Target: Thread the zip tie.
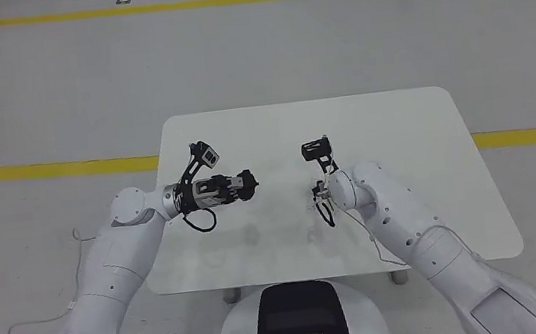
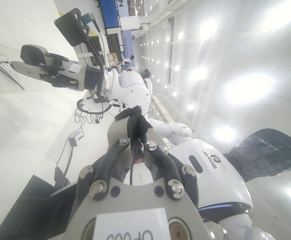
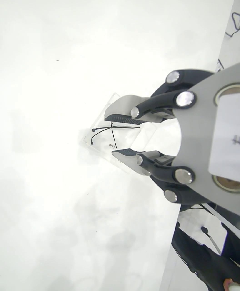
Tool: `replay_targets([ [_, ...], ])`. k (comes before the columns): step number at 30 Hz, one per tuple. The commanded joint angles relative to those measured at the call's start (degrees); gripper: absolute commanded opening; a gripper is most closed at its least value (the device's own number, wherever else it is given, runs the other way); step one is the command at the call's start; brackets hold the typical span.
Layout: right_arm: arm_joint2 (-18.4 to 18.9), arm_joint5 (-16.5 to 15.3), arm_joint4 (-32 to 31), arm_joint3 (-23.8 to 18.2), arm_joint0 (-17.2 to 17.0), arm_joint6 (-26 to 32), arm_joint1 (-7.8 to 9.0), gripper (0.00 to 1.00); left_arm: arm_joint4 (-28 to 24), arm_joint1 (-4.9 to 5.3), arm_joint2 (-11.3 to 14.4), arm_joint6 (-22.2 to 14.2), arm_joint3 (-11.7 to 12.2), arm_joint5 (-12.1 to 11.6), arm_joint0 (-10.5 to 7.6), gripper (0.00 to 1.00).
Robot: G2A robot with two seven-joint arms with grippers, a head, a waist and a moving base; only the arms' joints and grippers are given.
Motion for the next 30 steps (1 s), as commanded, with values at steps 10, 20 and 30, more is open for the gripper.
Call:
replay_targets([
  [10,-3.3,-0.3,0.7,5.9,2.8,0.7,-1.82,0.28,0.0,0.0,0.0,0.0,0.0,0.0,0.0,0.0],
  [20,-5.4,-3.4,1.5,8.9,4.5,3.0,-3.0,0.31,0.0,0.0,0.0,0.0,0.0,0.0,0.0,0.0],
  [30,-5.0,-1.7,1.1,10.2,4.9,1.4,-3.63,0.28,0.0,0.0,0.0,0.0,0.0,0.0,0.0,0.0],
])
